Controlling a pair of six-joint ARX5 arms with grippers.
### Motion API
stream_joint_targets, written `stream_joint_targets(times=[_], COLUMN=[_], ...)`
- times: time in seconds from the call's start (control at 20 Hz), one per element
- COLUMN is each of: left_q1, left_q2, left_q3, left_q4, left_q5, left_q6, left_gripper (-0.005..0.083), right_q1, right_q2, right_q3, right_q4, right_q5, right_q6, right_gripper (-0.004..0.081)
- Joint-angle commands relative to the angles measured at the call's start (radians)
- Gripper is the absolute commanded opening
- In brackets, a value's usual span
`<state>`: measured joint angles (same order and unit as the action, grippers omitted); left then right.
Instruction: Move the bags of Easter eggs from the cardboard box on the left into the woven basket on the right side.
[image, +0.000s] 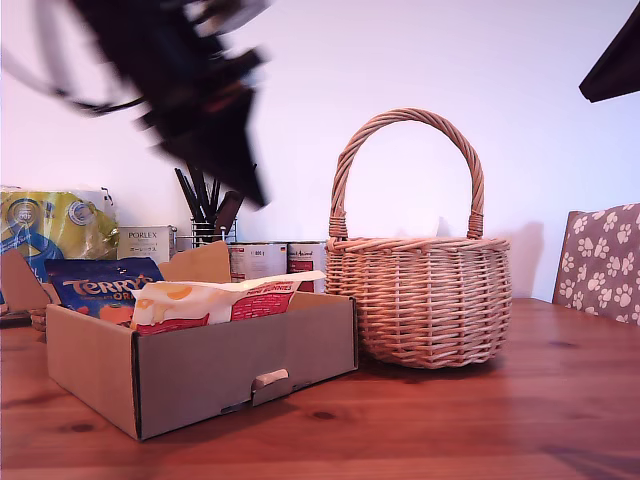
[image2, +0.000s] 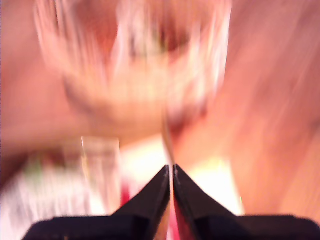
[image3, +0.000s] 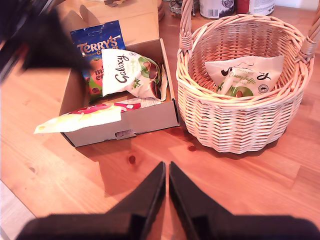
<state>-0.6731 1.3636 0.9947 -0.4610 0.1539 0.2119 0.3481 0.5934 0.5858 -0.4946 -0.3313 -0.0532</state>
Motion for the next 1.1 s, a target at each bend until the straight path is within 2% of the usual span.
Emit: stream_joint_targets(times=[0.0,0.05,0.1,0.2,0.25,0.3,0.4,0.75,0.95,1.05], left_q1=[-0.019,-0.035,-0.056,-0.095,-0.11,-0.127,-0.155,-0.194,-0.193,-0.193], left_q2=[-0.101,-0.124,-0.128,-0.111,-0.094,-0.069,-0.012,0.149,0.202,0.198], left_q3=[-0.023,-0.031,-0.031,-0.032,-0.032,-0.032,-0.032,-0.031,-0.031,-0.028], left_q4=[-0.016,-0.061,-0.104,-0.148,-0.144,-0.136,-0.132,-0.045,-0.036,-0.031], left_q5=[0.062,0.079,0.078,0.048,0.018,-0.01,-0.059,-0.352,-0.377,-0.432], left_q6=[-0.013,-0.025,-0.039,-0.04,-0.039,-0.039,-0.039,-0.037,-0.037,-0.036], left_gripper=[-0.0017,0.0024,0.0161,0.0664,0.0803,0.0752,0.0753,0.0753,0.0752,0.0752], right_q1=[-0.002,-0.002,-0.002,-0.002,-0.002,-0.002,-0.002,-0.002,-0.002,-0.002], right_q2=[0.0,0.0,0.0,0.0,0.0,0.0,0.0,0.0,0.0,0.0], right_q3=[0.011,0.011,0.011,0.011,0.011,0.011,0.011,0.011,0.011,0.011], right_q4=[0.004,0.003,0.003,0.003,0.004,0.004,0.005,0.004,0.005,0.004], right_q5=[-0.003,-0.003,-0.003,-0.003,-0.003,-0.003,-0.002,-0.003,-0.003,-0.003], right_q6=[-0.001,0.0,-0.001,-0.001,-0.001,-0.001,-0.001,0.0,0.0,0.0], right_gripper=[-0.0013,-0.0013,-0.0013,-0.0013,-0.0013,-0.0013,-0.0013,-0.0013,-0.0013,-0.0013])
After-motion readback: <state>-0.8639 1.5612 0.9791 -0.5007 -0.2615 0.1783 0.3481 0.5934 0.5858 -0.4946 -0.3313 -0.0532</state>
